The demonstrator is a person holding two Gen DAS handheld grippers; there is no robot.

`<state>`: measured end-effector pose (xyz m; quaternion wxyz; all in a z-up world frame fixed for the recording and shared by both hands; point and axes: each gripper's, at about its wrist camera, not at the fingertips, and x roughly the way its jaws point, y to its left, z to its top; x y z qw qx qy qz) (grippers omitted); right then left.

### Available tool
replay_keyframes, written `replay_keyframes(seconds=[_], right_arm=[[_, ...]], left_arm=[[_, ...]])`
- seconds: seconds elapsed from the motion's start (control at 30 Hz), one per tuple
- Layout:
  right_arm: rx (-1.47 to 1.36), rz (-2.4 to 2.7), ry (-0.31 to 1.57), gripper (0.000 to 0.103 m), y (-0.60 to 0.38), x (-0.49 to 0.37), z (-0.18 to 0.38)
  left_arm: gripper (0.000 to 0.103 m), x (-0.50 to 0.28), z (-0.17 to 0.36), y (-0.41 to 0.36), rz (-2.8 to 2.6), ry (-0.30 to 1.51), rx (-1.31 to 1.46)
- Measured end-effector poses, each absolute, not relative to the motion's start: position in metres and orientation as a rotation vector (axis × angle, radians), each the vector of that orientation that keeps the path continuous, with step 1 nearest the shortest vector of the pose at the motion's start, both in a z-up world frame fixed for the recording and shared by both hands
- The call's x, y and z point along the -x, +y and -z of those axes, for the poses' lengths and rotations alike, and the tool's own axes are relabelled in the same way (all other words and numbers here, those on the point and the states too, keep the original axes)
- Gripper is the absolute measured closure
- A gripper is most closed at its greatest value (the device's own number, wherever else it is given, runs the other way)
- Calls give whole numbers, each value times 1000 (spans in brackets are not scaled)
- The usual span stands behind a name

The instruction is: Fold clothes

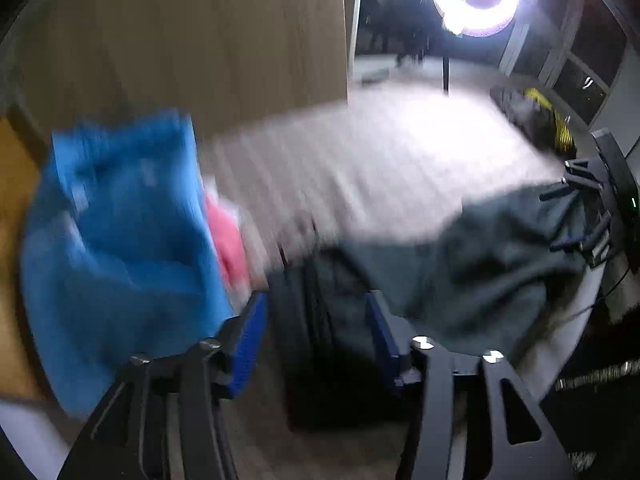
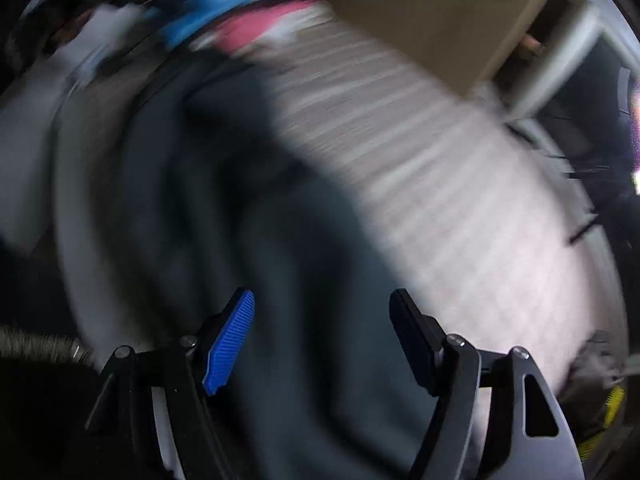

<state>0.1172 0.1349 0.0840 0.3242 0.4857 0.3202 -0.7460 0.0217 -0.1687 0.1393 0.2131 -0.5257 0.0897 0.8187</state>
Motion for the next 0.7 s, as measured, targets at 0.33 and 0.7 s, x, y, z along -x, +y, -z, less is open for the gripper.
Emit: replay_keyframes(seconds=[0.33,0.7], right_arm=[[-1306,1884,909,39,117,-175,-19],[-1336,2040,678,100,162,-109,-86]], left_arm=[[62,-56,-67,-119,-2001,-40,1609],[101,-6,-148,-97,-2114,-43,1359]])
